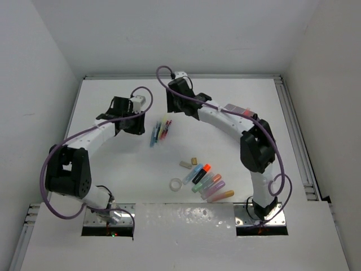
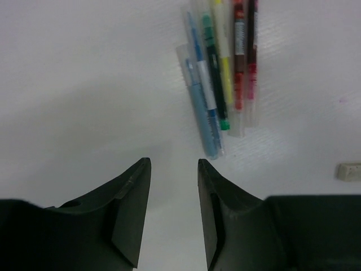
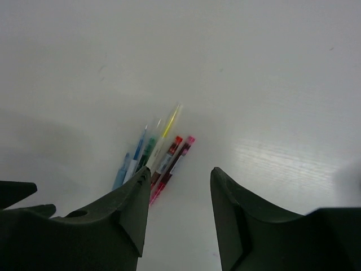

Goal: Sort the stationery into containers
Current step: Pick up the pen from the center of the board.

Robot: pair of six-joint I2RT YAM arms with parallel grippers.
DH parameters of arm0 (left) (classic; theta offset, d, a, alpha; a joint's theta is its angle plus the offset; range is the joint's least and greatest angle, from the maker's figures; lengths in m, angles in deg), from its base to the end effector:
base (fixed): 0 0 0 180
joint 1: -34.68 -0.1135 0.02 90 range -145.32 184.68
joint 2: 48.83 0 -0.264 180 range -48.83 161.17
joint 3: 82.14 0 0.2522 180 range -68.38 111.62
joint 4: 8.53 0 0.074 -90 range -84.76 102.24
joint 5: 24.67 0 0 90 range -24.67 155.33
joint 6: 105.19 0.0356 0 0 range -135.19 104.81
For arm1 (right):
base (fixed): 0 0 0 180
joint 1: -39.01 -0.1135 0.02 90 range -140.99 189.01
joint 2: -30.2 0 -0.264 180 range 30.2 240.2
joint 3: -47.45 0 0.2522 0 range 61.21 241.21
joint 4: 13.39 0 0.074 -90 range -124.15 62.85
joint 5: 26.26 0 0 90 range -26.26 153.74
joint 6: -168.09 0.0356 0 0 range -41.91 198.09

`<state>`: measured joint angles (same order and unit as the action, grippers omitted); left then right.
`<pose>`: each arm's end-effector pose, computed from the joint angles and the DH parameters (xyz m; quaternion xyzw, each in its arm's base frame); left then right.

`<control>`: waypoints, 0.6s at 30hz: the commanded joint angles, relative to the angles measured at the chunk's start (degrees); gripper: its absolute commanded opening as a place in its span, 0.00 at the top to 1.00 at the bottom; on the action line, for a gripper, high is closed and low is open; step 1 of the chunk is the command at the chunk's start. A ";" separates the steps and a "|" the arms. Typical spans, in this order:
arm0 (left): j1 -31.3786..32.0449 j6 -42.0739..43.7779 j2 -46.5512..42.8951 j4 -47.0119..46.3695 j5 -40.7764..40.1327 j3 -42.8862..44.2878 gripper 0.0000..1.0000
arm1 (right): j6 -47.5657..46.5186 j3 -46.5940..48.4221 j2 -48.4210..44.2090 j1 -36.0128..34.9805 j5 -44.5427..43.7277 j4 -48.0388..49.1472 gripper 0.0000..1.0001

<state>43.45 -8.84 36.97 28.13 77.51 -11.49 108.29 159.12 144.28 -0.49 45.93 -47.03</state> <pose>0.3066 -0.0549 0.2254 0.1580 0.9269 -0.1071 0.3231 0.3672 0.2886 0.2804 -0.0014 0.8833 0.1429 0.4466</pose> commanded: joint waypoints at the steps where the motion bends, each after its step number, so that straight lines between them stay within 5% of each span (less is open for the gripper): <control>1: 4.22 1.48 0.58 -4.61 -0.14 -0.90 0.63 | 4.69 2.65 1.76 -1.89 0.05 -5.18 0.54; 18: 8.36 -3.01 14.57 -7.86 -4.80 3.41 0.65 | 7.51 -26.62 -16.34 -0.31 -6.45 3.71 0.53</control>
<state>50.99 -11.20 51.13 23.08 74.39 -10.66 114.32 134.44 131.04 -1.43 41.50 -45.61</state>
